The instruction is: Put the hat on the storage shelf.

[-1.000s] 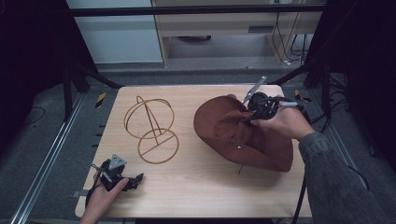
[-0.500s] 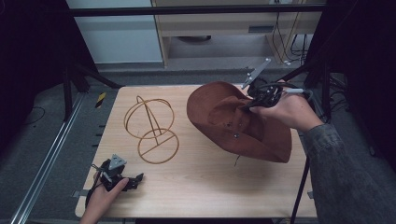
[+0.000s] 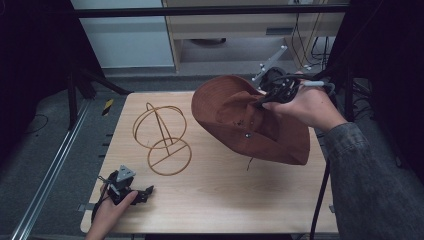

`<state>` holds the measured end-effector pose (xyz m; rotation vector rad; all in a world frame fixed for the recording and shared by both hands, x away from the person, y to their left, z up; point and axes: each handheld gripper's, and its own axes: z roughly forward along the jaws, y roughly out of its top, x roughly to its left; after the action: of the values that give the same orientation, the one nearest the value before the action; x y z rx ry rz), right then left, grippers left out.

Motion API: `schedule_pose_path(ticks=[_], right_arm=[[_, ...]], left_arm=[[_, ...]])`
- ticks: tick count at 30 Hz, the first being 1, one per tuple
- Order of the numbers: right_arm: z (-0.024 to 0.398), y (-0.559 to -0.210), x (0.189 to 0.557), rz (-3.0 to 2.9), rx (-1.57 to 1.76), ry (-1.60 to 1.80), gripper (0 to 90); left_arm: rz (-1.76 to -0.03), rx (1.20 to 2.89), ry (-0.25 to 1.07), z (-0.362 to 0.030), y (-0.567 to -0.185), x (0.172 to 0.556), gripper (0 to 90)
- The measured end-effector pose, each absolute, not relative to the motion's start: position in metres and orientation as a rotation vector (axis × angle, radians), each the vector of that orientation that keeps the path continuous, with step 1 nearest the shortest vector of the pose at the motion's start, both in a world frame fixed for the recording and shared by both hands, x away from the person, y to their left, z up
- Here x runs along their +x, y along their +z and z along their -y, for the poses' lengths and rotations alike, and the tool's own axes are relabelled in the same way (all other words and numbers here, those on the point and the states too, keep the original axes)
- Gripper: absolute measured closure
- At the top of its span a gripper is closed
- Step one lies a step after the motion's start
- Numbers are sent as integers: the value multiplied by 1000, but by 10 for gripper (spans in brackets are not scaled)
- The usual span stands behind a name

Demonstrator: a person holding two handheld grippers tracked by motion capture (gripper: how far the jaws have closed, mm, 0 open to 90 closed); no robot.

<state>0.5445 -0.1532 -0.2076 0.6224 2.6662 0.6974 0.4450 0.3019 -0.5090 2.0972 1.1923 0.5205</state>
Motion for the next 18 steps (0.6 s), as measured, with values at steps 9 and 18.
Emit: schedule_pose_path(ticks=[9, 18], right_arm=[[138, -192, 544, -2652, 588, 740, 888], [132, -183, 542, -2633, 576, 796, 888]], left_arm=[[-1192, 2100, 520, -302, -509, 445, 0], [-1189, 2104, 519, -302, -509, 445, 0]])
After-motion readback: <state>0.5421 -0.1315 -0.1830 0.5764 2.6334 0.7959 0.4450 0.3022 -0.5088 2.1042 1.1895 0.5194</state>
